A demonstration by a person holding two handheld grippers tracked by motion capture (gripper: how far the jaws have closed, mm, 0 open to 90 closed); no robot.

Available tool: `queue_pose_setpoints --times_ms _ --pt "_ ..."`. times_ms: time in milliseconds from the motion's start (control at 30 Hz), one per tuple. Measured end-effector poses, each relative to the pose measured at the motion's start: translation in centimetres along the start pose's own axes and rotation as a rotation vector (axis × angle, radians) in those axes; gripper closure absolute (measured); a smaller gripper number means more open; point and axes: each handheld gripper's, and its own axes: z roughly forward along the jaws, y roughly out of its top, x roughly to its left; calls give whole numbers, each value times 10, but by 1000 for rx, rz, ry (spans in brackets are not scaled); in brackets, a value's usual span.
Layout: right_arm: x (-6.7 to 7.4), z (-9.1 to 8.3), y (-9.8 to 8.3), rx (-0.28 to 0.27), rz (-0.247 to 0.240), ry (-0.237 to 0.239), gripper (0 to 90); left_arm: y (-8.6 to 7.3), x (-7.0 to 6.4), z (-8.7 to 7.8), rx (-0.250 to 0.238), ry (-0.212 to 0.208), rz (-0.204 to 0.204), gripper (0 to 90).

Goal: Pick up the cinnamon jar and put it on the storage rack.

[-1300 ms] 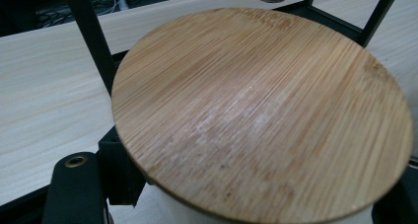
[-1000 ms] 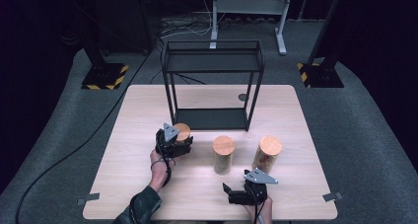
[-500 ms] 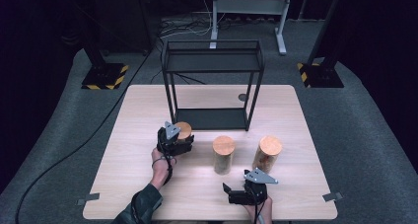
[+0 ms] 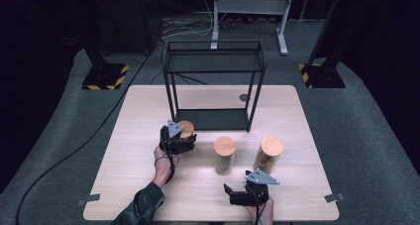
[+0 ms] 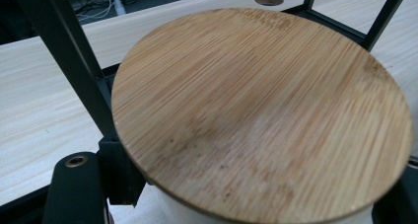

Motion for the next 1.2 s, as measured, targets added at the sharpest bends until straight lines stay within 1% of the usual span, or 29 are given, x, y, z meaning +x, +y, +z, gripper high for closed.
queue_pose_setpoints --times_ms 800,900,1200 --pt "-1 0 0 -4 -1 2 17 8 -1 13 4 -3 12 253" --pt "0 0 0 -1 1 3 17 9 -1 15 6 -2 19 253" --pt "0 0 0 -1 2 3 17 15 -1 21 6 -7 14 253"
